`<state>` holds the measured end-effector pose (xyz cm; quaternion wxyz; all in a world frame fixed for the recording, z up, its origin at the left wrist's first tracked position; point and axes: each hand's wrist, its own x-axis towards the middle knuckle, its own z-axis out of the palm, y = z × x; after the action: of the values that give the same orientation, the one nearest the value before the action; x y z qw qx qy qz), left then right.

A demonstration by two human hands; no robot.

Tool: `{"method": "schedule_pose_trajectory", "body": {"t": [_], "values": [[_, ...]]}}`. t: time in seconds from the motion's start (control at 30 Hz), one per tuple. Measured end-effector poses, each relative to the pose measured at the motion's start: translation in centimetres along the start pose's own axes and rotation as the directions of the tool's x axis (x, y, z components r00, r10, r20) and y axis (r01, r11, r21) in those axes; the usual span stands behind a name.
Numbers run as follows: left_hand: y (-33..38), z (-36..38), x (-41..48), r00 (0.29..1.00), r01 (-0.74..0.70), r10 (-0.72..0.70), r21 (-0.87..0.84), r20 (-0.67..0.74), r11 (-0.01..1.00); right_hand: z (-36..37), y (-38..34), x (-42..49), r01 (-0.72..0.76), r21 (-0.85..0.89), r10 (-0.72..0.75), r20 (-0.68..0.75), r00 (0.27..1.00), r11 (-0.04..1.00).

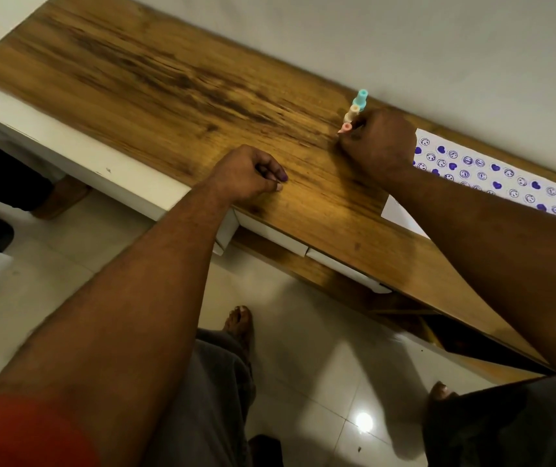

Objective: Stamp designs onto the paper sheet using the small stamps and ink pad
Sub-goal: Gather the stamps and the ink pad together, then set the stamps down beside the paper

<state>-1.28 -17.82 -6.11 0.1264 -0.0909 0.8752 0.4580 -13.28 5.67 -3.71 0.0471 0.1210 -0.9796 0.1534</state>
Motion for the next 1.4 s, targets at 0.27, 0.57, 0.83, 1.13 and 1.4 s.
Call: {"method": "schedule_pose_trajectory", "body": {"t": [0.27, 0.57, 0.83, 1.13, 1.4], "values": [[3.6, 1.3, -0.9, 0.993, -0.07, 0.082, 0.14, -0.083, 0.988, -5.8, 6.1, -3.5, 0.069, 0.196, -0.032, -0.186, 0.982, 0.978], [11.3, 13.8, -2.0, 0.841, -0.507, 0.491, 0.646, 0.227, 0.571, -9.8, 27.6, -12.0, -0.335, -0.028, 0.333, -0.063, 0.941, 0.942], [8.4, 15.7, -2.1, 0.838, -0.497, 0.512, 0.65, 0.188, 0.575, -8.6, 31.7, -13.3, -0.231, -0.097, 0.229, -0.03, 0.973, 0.968], [8.0, 16.3, -2.2, 0.848, -0.447, 0.524, 0.645, 0.082, 0.62, -8.3, 33.3, -12.9, -0.169, -0.049, 0.167, -0.046, 0.985, 0.984], [8.2, 16.2, -2.4, 0.845, -0.458, 0.528, 0.625, 0.085, 0.632, -8.7, 32.4, -13.2, -0.218, 0.003, 0.217, -0.092, 0.972, 0.976]]}}
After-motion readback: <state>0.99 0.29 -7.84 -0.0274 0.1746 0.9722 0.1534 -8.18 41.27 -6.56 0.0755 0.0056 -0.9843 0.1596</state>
